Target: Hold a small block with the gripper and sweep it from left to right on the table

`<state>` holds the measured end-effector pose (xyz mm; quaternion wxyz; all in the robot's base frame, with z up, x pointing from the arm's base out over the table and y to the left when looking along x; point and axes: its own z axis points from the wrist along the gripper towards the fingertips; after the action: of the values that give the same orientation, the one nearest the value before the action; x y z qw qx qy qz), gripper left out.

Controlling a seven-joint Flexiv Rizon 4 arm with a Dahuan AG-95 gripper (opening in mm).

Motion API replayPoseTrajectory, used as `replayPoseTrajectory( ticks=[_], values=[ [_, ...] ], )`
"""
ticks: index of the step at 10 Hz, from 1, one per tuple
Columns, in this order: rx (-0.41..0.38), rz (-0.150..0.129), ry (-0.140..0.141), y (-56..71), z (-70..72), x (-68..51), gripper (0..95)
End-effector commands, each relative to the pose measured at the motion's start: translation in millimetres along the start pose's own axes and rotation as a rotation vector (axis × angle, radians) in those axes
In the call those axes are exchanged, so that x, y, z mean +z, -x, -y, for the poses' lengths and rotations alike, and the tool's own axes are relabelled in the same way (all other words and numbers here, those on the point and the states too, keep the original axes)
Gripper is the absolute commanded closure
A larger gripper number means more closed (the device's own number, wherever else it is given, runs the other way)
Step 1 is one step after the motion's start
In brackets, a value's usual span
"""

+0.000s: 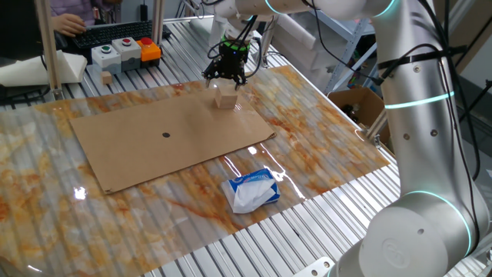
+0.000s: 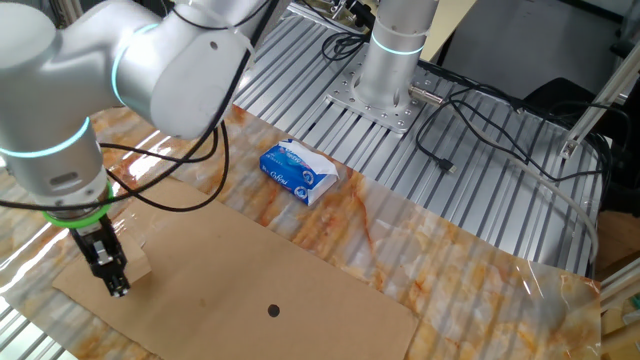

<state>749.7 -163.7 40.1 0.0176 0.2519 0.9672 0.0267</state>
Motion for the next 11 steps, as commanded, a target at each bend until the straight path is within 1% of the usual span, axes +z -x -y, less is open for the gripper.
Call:
replayPoseTrajectory(
  ticks=[1,3,4,7,8,11],
  values=[
    [-0.002,0.002,0.001,0.2,-0.6,4.7,19.0],
    [0.004,0.002,0.003,0.0,-0.6,5.3,19.0],
    [0.0,0.001,0.003,0.0,-0.6,5.5,38.0],
    [-0.002,0.001,0.003,0.0,-0.7,5.8,38.0],
    [-0.006,0.001,0.003,-0.1,-0.8,6.6,57.0],
    [-0.01,0.004,0.001,-2.0,-2.1,5.7,57.0]
  ],
)
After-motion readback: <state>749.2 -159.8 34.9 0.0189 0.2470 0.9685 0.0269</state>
